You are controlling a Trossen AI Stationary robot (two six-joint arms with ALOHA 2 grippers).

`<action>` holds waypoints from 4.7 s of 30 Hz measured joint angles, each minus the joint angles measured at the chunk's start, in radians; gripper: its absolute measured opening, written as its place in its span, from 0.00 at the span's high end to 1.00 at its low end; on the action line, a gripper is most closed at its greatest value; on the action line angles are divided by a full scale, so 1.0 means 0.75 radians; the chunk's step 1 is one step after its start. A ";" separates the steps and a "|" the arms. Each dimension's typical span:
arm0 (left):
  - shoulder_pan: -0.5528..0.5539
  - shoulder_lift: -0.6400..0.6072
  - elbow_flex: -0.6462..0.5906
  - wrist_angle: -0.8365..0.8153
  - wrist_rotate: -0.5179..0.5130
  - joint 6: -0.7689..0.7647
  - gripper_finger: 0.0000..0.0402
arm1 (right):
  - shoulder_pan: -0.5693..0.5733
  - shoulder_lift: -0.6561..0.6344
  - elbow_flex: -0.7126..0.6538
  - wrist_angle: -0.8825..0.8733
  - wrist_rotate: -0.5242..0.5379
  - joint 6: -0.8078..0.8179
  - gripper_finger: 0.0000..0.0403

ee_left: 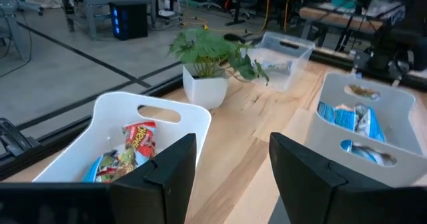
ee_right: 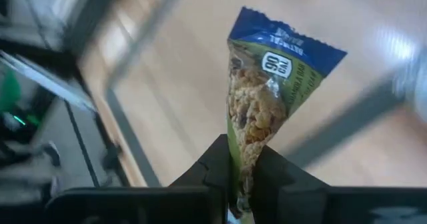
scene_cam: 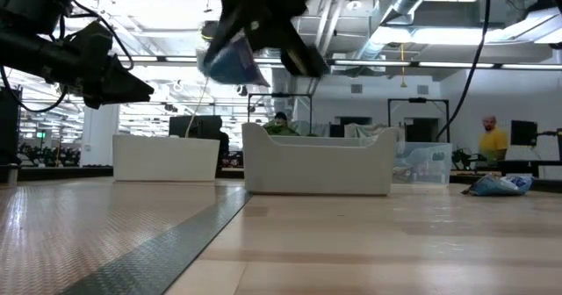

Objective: Pick and place Granola Bars by type
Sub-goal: Put the blue granola bar into the transparent bin

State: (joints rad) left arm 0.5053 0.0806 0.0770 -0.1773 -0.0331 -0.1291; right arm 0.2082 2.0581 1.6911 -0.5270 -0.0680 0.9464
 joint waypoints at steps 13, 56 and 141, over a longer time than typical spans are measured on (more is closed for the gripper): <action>0.000 0.016 -0.001 0.006 0.000 0.001 0.54 | -0.216 -0.289 0.022 -0.187 0.368 -0.363 0.94; 0.000 0.016 0.000 0.004 0.000 0.003 0.54 | -1.034 -0.462 -0.455 -0.730 0.416 -1.273 0.72; 0.001 0.017 0.000 0.005 0.000 0.003 0.54 | -0.252 -0.866 -1.191 -0.481 0.069 -1.361 0.86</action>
State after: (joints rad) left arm 0.5056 0.0933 0.0772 -0.1734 -0.0334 -0.1272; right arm 0.0193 1.4084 0.7975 -0.8876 -0.0164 -0.0745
